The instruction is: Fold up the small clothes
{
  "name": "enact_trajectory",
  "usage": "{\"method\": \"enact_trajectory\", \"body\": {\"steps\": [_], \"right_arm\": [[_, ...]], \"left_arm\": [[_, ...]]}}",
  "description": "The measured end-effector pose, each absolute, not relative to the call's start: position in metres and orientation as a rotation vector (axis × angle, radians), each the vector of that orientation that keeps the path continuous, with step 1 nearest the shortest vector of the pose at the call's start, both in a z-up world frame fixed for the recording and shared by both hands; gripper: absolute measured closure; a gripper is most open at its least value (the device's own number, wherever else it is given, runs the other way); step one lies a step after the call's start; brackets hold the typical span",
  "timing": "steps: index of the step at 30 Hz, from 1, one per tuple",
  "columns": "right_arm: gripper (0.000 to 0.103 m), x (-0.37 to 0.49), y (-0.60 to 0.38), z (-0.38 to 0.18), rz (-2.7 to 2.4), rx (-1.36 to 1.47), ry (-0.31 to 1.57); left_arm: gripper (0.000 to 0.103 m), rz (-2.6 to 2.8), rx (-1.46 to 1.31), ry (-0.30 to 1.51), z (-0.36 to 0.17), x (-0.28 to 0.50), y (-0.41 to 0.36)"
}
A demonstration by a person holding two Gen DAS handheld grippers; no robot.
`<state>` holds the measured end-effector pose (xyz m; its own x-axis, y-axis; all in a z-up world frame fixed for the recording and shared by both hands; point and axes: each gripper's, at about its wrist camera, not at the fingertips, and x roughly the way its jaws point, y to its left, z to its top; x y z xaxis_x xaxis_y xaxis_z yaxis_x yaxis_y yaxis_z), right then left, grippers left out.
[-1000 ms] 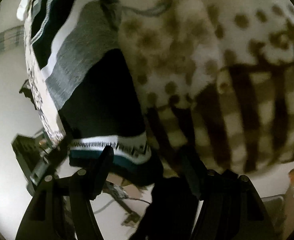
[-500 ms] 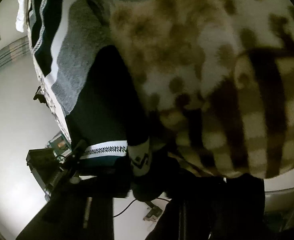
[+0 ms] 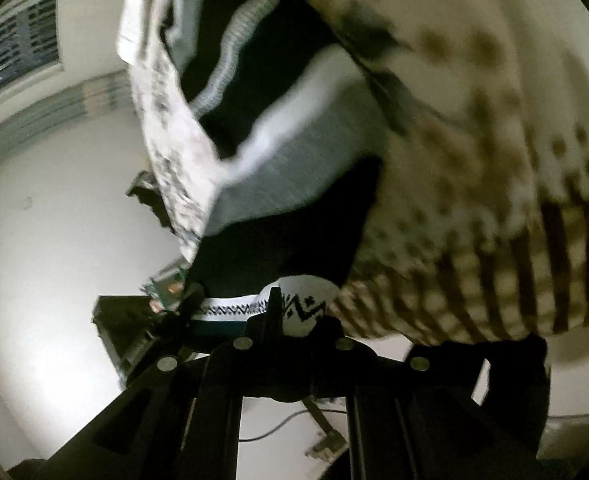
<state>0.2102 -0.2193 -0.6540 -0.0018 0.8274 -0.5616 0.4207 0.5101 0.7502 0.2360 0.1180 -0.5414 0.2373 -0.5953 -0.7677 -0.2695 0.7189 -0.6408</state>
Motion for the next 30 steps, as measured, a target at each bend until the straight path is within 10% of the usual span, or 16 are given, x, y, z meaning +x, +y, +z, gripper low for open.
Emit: {"method": "enact_trajectory", "body": {"steps": [18, 20, 22, 24, 27, 30], "right_arm": [[0.093, 0.581, -0.204, -0.597, 0.318, 1.052, 1.251], [0.091, 0.621, -0.205, -0.611, 0.284, 1.059, 1.258], [0.089, 0.655, -0.208, -0.628, 0.253, 1.083, 1.28], [0.076, 0.675, -0.207, -0.64, 0.253, 1.105, 1.293], [0.041, 0.678, -0.209, -0.635, 0.285, 1.083, 1.246], [0.035, 0.668, -0.215, -0.627, 0.291, 1.037, 1.253]], "left_arm": [[0.091, -0.351, -0.783, 1.077, -0.529, 0.588, 0.13], [0.083, -0.367, -0.801, 1.127, -0.55, 0.633, 0.129], [0.054, -0.368, -0.811, 1.152, -0.565, 0.662, 0.131], [0.035, -0.36, -0.832, 1.136, -0.573, 0.677, 0.137], [0.034, -0.338, -0.898, 1.09, -0.578, 0.681, 0.156], [0.034, -0.289, -0.918, 1.077, -0.58, 0.662, 0.173]]}}
